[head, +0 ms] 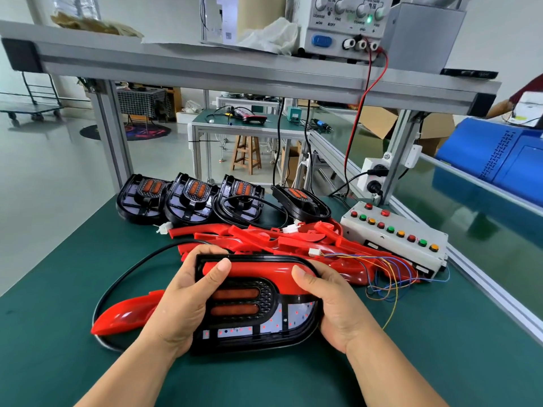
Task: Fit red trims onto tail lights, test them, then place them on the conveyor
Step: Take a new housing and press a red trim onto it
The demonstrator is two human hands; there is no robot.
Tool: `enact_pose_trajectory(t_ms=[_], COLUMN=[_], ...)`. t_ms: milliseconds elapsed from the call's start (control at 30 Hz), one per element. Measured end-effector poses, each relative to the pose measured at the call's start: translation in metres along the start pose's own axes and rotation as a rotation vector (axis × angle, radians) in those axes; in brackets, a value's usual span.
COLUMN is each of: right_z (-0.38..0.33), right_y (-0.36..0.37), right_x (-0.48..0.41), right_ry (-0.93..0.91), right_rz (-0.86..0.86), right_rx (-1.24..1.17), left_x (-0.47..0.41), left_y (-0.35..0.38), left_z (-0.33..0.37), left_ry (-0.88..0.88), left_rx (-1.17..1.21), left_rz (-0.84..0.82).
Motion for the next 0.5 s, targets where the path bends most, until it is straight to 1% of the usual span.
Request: enact_pose_trajectory(t_ms=[367,500], right_z=[0.0002,-0.0048], right_y=[-0.002,0.0019], right_x=[-0.0015,-0.0013], right_ry=[-0.038,-0.058], right_rz=[0.058,0.019], right_rx=[0.059,0.086], left_x=[-0.0048,-0.0051], left_y=[-0.0038,-0.006], left_z=[-0.003,-0.0007], left_ry=[0.0,-0.003], left_rx=[-0.001,0.002], left_rz=[0.043,0.052])
Point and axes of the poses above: each hand's wrist, its own x-axis away from the middle knuckle, its own y-axis out of the palm, z = x × y, the point moved 9 cm from there along -x, towards the middle knuckle, and after that the axes turned 8 degrees about -y, right-handed, at the moved point
